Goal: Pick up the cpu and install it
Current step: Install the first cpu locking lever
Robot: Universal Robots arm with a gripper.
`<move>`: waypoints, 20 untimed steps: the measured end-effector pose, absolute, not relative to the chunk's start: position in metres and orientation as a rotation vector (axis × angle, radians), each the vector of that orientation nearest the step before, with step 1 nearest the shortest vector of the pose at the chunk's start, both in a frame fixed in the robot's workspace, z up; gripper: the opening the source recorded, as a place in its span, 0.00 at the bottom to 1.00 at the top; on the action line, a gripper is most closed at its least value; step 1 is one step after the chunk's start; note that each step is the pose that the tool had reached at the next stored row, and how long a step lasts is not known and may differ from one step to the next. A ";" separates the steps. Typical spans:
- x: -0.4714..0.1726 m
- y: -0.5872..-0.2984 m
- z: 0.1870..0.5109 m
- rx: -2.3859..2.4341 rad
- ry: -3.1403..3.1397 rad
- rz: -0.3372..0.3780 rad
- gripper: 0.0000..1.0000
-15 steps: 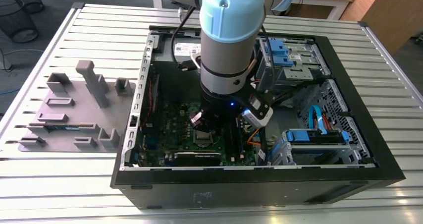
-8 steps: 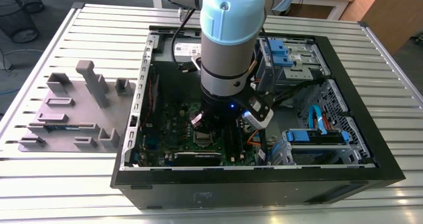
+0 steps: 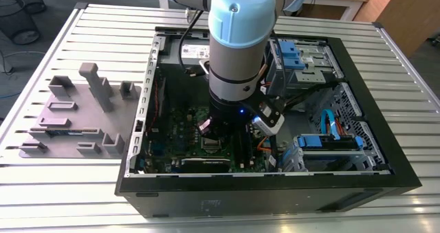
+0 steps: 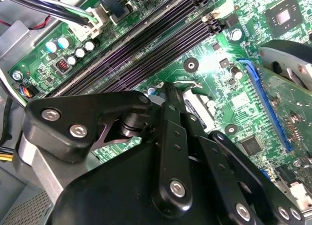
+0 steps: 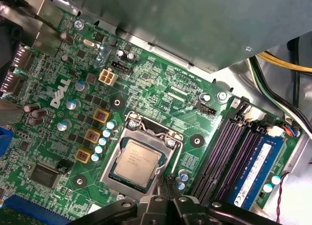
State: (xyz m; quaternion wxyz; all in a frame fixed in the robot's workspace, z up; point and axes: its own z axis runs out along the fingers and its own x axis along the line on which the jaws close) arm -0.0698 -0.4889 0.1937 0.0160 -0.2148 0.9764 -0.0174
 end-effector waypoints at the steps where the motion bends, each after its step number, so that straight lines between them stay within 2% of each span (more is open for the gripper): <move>1: -0.070 -0.489 0.194 -0.668 3.036 -0.054 0.11; 20: -0.070 -0.494 0.189 -0.667 3.033 -0.055 0.11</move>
